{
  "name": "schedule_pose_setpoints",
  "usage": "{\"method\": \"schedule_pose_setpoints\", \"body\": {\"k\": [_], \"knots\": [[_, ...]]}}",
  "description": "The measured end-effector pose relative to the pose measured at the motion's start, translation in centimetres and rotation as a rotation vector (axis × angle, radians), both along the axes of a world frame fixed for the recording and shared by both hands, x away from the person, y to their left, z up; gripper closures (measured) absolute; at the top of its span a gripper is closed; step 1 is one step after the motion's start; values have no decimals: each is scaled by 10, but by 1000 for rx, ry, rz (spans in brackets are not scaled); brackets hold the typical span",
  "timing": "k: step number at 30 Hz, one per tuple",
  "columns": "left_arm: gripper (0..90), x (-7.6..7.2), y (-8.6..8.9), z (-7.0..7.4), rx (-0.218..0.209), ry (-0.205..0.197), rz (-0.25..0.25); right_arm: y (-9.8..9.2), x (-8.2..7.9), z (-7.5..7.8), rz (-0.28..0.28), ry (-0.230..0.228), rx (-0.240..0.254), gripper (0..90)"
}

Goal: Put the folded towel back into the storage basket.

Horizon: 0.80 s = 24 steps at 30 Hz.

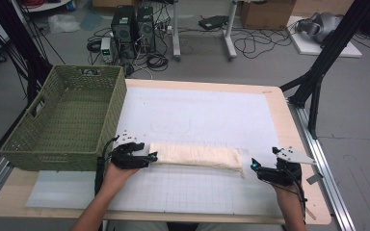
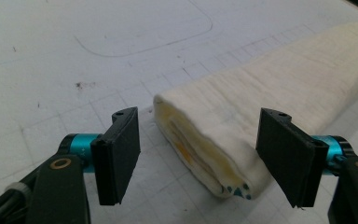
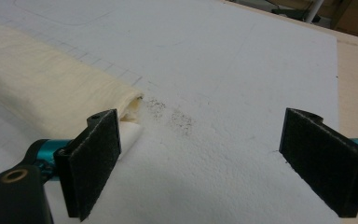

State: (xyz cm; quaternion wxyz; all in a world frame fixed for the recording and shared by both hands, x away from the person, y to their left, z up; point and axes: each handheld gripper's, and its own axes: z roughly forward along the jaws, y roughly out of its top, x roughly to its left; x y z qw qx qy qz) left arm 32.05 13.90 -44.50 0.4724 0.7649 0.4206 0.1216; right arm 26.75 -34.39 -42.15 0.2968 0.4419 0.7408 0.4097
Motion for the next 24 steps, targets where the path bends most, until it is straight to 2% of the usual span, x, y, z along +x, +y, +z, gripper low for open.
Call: {"method": "schedule_pose_setpoints", "body": {"k": [11,16,17,20,24], "knots": [[368,-1,-5,-5,62,40,-31,2,2,-1,10,8,-3,118],[419,-5,-11,-4,139,14,-54,3,1,-1,14,8,1,118],[429,-5,-12,-4,144,12,-58,3,1,-1,13,13,0,118],[542,-7,-15,-4,148,1,-91,3,2,-2,18,14,-2,118],[561,-7,-14,-4,133,9,-88,4,2,-2,23,16,-5,118]]}}
